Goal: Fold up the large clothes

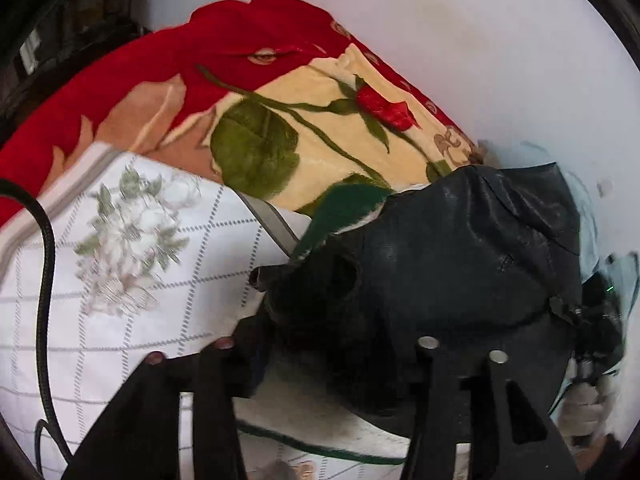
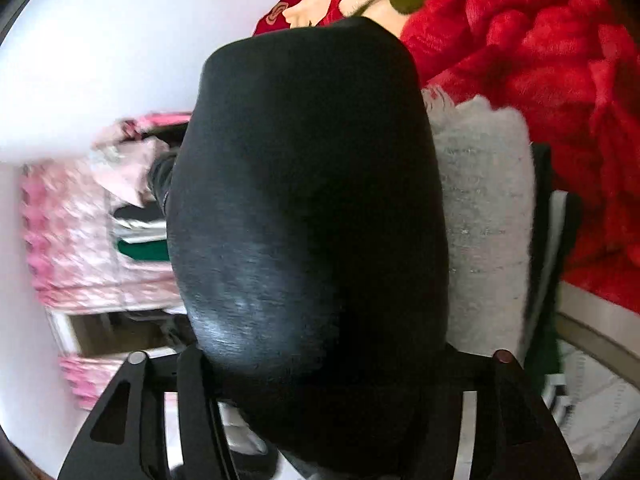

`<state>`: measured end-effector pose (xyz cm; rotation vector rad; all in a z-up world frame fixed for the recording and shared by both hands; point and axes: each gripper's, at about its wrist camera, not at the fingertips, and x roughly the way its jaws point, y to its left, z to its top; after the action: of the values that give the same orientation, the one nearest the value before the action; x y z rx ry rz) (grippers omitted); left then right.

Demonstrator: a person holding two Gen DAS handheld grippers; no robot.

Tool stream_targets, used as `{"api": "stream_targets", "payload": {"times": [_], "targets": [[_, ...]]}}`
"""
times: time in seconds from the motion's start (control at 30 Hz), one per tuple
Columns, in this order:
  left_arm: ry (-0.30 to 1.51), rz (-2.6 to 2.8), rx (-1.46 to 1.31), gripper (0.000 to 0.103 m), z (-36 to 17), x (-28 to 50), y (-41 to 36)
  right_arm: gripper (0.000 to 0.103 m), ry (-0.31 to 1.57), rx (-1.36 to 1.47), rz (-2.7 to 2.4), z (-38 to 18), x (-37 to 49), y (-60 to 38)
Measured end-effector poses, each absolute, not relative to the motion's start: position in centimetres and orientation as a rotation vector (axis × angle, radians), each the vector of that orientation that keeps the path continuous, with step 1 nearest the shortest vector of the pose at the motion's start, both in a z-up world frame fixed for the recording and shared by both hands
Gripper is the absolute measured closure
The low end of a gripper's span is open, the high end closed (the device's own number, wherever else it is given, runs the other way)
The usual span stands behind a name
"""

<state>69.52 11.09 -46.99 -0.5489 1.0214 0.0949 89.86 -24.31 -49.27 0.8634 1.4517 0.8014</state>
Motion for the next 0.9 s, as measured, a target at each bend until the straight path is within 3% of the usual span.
{"api": "stream_targets", "payload": {"times": [0.07,0.13,0.27,0.6,0.67,0.9], "targets": [[1.024,0.122,-0.488,0.018,-46.0,69.6,10.9,0.033,1.441,0.743,0.761,-47.5,89.6,-23.7],[1.030,0.145,-0.441,0.012,-45.3,69.4,11.2,0.027,1.418,0.639,0.709,-45.8,88.7,-22.9],[1.029,0.195,-0.356,0.006,-43.5,68.1,11.5,0.007,1.359,0.394,0.543,-42.1,86.5,-20.8],[0.988,0.214,-0.131,0.005,-35.9,62.6,7.5,0.004,1.119,-0.069,0.047,-34.9,75.4,-18.6],[0.988,0.205,-0.098,0.005,-34.3,61.2,6.5,0.000,1.096,-0.095,-0.009,-34.1,71.1,-17.5],[0.980,0.138,-0.045,0.005,-27.5,54.2,4.2,0.000,1.047,-0.068,-0.110,-26.8,58.3,-16.4]]}}
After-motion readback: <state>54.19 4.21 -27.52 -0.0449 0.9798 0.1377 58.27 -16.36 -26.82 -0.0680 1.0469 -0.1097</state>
